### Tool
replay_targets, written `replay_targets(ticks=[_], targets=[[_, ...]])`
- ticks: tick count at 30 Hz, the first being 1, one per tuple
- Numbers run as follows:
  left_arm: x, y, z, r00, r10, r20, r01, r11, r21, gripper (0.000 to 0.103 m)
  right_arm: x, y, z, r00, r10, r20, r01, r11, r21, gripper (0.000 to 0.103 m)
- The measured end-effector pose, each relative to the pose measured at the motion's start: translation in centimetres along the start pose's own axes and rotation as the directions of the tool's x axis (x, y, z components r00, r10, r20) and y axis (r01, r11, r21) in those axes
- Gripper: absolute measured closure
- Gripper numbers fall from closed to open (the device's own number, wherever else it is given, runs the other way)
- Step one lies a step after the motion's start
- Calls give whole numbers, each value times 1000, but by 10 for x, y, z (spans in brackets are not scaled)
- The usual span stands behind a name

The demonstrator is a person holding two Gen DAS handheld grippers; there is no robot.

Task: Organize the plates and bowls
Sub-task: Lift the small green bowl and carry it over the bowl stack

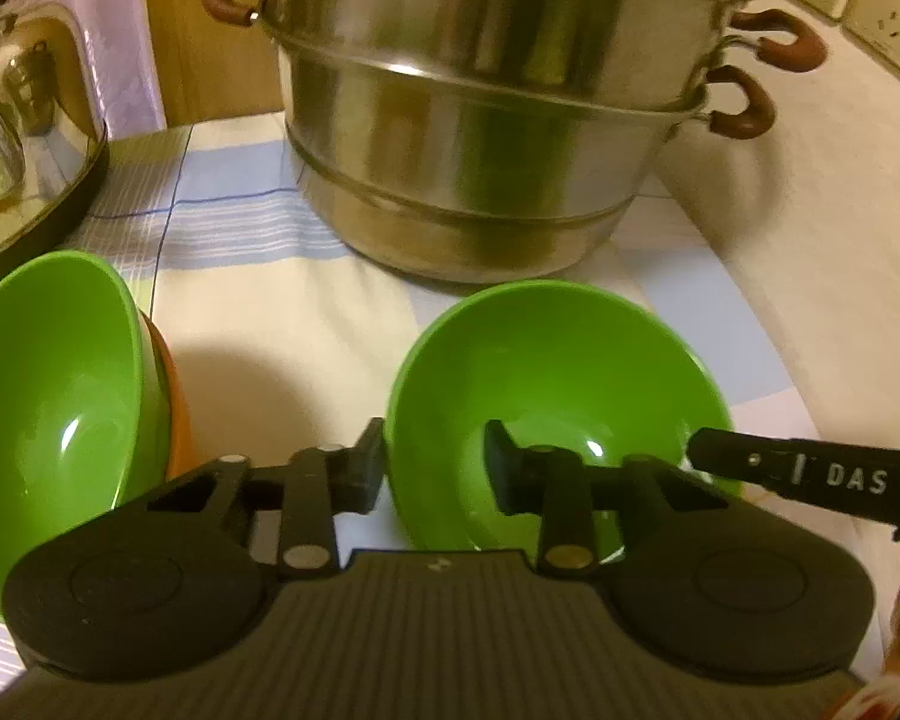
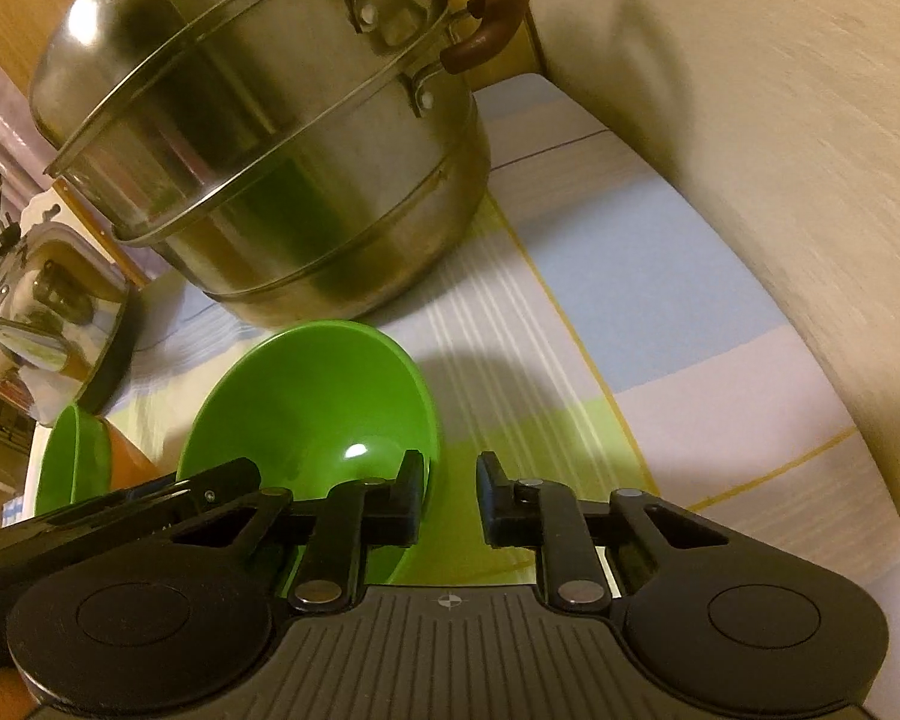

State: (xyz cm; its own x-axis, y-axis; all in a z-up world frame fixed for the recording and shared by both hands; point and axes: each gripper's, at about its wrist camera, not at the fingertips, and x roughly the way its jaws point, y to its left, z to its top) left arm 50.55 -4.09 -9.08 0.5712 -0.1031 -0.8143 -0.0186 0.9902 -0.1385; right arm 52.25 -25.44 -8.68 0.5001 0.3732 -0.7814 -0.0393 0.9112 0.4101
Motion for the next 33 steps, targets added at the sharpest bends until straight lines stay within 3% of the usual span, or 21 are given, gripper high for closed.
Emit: replay_targets(ticks=[4,10,22,33], targets=[[5,5,3,1000,8,-19,-8,1000,1,88,2,4,0,1000,5,-5,-5,1000,-8,95],[4,5,4,999,15,-30,-15,1000,5,98,3,9,2,1000,-23,-11,23,999,-24,96],[-18,-4,8,998,-50,-46,50,999,13,98,-22,6,2,998,-56,-11,55,998,-31,97],[-101,24,44,997,-61,37,61,998,0,98,-84,64,24,998,-5,63,10,997,-77,97]])
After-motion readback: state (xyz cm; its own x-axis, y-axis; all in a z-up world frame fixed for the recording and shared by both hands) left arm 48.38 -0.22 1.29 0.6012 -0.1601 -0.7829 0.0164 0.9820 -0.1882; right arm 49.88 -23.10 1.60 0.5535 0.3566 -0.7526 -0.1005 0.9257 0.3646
